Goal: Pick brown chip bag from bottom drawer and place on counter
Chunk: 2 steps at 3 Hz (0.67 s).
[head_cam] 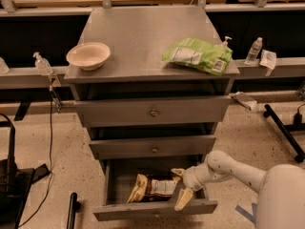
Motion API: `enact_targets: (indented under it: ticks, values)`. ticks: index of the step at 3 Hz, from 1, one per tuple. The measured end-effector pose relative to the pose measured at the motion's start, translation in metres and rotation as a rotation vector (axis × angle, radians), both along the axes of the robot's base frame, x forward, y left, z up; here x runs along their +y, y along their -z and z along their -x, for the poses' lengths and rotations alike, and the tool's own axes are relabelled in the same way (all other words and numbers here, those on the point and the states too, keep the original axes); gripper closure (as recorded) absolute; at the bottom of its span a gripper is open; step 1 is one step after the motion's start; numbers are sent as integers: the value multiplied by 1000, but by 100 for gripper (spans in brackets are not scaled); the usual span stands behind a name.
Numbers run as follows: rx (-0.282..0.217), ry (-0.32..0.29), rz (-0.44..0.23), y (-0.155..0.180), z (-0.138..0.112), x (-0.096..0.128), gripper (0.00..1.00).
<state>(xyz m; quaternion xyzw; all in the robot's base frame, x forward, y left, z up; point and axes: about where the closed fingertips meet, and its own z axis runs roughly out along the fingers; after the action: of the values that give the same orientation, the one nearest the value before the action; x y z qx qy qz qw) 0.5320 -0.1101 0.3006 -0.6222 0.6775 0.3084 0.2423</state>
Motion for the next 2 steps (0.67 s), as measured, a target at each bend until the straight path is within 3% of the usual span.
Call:
enact_targets:
  ticks: [1,2]
  values:
    - [12,-36,19,14,-9,19,0]
    - [29,-67,14,53,-42,63,0]
